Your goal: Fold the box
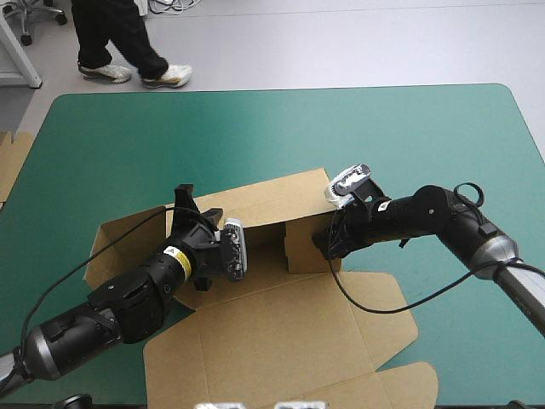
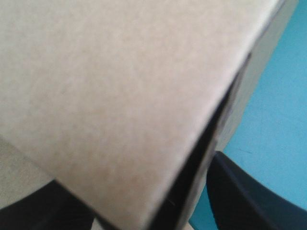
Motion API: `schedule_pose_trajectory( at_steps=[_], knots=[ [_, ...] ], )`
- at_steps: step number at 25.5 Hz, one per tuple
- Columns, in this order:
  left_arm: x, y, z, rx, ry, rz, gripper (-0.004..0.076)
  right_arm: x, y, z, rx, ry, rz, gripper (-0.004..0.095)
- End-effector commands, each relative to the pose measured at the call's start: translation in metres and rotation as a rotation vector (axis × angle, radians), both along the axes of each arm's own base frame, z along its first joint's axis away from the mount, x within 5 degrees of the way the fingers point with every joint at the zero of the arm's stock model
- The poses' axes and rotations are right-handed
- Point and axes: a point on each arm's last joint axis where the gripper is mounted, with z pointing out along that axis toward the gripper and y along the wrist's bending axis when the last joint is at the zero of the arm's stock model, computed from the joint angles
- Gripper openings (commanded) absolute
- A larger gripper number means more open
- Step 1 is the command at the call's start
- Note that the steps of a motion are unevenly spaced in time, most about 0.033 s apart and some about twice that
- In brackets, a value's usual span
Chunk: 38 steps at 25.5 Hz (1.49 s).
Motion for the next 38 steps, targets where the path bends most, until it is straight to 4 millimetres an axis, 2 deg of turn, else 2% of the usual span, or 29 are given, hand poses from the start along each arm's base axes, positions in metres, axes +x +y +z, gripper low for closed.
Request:
schedule_pose_trajectory(
  at_steps=[1, 14, 18, 21, 24, 31, 38],
  knots=[
    [-0.004, -0.002, -0.004, -0.079, 0.101, 0.053, -0.001, 0.004, -0.001, 0.018, 0.055, -0.116, -0.054, 0.0522],
    [0.0, -0.002, -0.006, -0.109, 0.097, 0.096, -0.001, 0.005, -0.005, 0.004, 0.056, -0.121, -0.107, 0.0493],
    [0.003, -0.007, -0.012, -0.092, 0.11, 0.1, -0.001, -0.001, -0.002, 0.001, 0.06, -0.112, -0.097, 0.0346],
    [0.006, -0.009, -0.014, -0.097, 0.099, 0.109, -0.001, -0.004, 0.0, 0.004, 0.062, -0.123, -0.083, 0.0129],
    [0.008, -0.008, -0.011, -0.107, 0.058, 0.131, -0.001, -0.007, 0.0, 0.007, 0.071, -0.114, -0.08, -0.0012],
    [0.015, -0.009, 0.013, -0.185, -0.009, 0.183, -0.001, -0.016, -0.002, 0.016, 0.117, -0.091, -0.104, 0.0002],
    [0.016, -0.012, 0.024, -0.218, -0.028, 0.172, -0.001, -0.02, -0.002, 0.029, 0.202, -0.111, -0.126, 0.0001]
  ],
)
